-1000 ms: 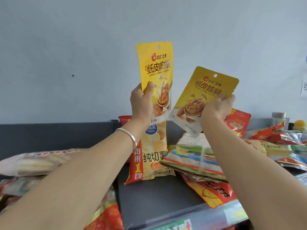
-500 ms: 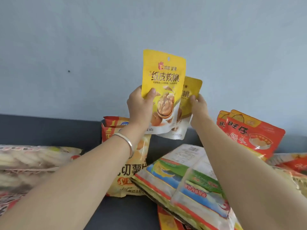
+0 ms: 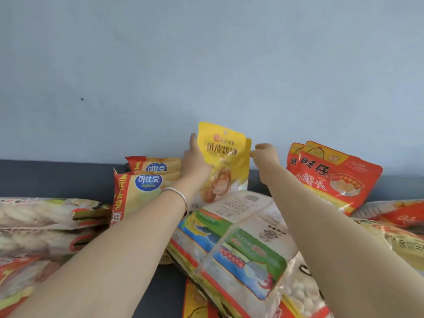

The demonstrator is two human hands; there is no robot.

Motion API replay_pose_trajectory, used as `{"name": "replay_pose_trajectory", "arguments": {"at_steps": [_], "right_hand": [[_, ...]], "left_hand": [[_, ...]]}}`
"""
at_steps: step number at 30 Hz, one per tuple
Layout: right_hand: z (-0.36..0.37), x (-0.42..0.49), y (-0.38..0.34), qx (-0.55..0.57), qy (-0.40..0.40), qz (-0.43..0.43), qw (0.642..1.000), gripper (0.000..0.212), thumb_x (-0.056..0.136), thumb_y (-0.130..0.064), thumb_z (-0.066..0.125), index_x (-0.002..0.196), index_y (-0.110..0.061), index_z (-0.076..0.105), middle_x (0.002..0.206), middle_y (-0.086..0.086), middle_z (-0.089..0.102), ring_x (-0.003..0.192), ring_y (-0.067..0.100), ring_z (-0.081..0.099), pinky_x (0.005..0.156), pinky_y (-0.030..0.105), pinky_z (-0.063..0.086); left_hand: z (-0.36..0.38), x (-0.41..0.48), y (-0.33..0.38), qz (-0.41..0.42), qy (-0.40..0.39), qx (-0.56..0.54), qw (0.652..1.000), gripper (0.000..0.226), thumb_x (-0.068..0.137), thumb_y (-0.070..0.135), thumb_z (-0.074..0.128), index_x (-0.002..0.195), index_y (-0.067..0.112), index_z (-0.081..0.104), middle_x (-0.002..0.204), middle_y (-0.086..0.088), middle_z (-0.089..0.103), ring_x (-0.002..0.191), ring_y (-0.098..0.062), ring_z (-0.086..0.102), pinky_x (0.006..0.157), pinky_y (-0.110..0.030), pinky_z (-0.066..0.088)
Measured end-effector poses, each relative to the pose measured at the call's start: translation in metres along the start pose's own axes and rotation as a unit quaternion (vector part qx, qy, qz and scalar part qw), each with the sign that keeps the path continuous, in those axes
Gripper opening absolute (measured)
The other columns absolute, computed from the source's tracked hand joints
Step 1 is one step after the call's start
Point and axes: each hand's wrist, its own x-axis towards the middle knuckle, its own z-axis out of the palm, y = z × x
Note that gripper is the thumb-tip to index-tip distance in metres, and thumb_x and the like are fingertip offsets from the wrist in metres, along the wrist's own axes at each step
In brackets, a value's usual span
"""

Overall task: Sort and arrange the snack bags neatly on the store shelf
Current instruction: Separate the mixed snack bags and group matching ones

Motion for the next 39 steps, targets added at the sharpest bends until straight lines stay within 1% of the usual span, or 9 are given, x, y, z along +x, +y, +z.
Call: {"name": "replay_pose_trajectory", "arguments": {"at_steps": [3,6,9,11,14,17,20,26,39], "right_hand": [[-0.004,-0.011,-0.006,-0.041,-0.053,-0.027,0.997,0.033,0.093,-0.008,0.054,0.126,-0.007,0.059,0.115,0.013,0.061,0.105,0.027,0.055,0.074,0.027,0.042],[-0.006,-0.029,-0.01,-0.092,-0.122,-0.029,0.988,0.024,0.094,-0.013,0.054,0.114,-0.006,0.065,0.091,0.008,0.06,0.082,0.02,0.051,0.055,0.023,0.036],[-0.001,-0.038,-0.013,-0.115,-0.134,-0.048,0.983,0.022,0.093,-0.014,0.055,0.111,-0.005,0.065,0.08,0.005,0.061,0.07,0.016,0.05,0.054,0.023,0.037],[0.004,-0.045,-0.017,-0.133,-0.145,-0.069,0.978,0.019,0.093,-0.015,0.055,0.107,-0.008,0.066,0.085,0.006,0.063,0.075,0.019,0.053,0.059,0.024,0.04],[0.016,-0.06,-0.024,-0.155,-0.158,-0.125,0.967,0.011,0.092,-0.017,0.056,0.096,-0.014,0.065,0.085,0.007,0.063,0.078,0.021,0.054,0.057,0.024,0.04],[0.032,-0.078,-0.035,-0.198,-0.133,-0.195,0.951,0.014,0.09,-0.016,0.055,0.095,-0.015,0.068,0.09,0.003,0.061,0.08,0.022,0.059,0.064,0.027,0.044],[0.053,-0.105,-0.051,-0.263,-0.11,-0.249,0.926,0.022,0.091,-0.017,0.049,0.102,-0.018,0.067,0.097,0.004,0.065,0.077,0.022,0.061,0.067,0.031,0.051],[0.134,-0.175,-0.085,-0.341,-0.097,-0.325,0.877,0.028,0.092,-0.018,0.043,0.11,-0.023,0.065,0.115,0.004,0.065,0.107,0.03,0.057,0.077,0.034,0.045],[0.323,-0.316,-0.12,-0.371,-0.237,-0.414,0.797,0.029,0.094,-0.019,0.041,0.112,-0.021,0.063,0.115,0.003,0.063,0.102,0.027,0.057,0.081,0.038,0.051]], "left_hand": [[0.005,-0.007,0.002,-0.009,0.029,0.108,0.994,0.096,0.086,-0.002,0.053,0.148,0.019,-0.017,0.152,-0.02,0.008,0.137,-0.037,0.021,0.111,-0.037,0.024],[0.004,-0.016,0.006,0.006,0.024,0.106,0.994,0.09,0.086,0.0,0.052,0.15,0.017,-0.009,0.155,-0.017,-0.011,0.143,-0.034,-0.001,0.117,-0.037,0.011],[-0.002,-0.021,0.009,0.019,0.031,0.099,0.994,0.079,0.089,0.004,0.054,0.151,0.018,0.007,0.156,-0.015,-0.013,0.145,-0.029,-0.01,0.118,-0.038,0.01],[-0.01,-0.023,0.007,0.04,0.041,0.085,0.995,0.066,0.091,0.006,0.054,0.148,0.018,0.023,0.156,-0.015,-0.005,0.146,-0.028,-0.004,0.118,-0.036,0.013],[-0.028,-0.027,-0.001,0.089,0.035,0.091,0.991,0.041,0.091,0.013,0.055,0.132,0.02,0.05,0.144,-0.012,0.034,0.136,-0.029,0.028,0.109,-0.036,0.028],[-0.051,-0.037,-0.012,0.111,0.024,0.127,0.985,0.031,0.092,0.019,0.053,0.121,0.023,0.059,0.13,-0.008,0.05,0.123,-0.029,0.044,0.096,-0.039,0.04],[-0.082,-0.047,-0.027,0.122,0.035,0.16,0.979,0.028,0.09,0.021,0.052,0.117,0.025,0.061,0.127,-0.005,0.054,0.119,-0.028,0.048,0.092,-0.039,0.044],[-0.181,-0.074,-0.084,0.11,0.04,0.213,0.97,0.027,0.092,0.024,0.048,0.115,0.025,0.062,0.123,-0.001,0.058,0.113,-0.025,0.053,0.09,-0.04,0.045],[-0.375,-0.122,-0.259,-0.048,0.047,0.236,0.97,0.02,0.092,0.022,0.049,0.101,0.032,0.065,0.117,0.003,0.062,0.111,-0.026,0.056,0.091,-0.045,0.047]]}}
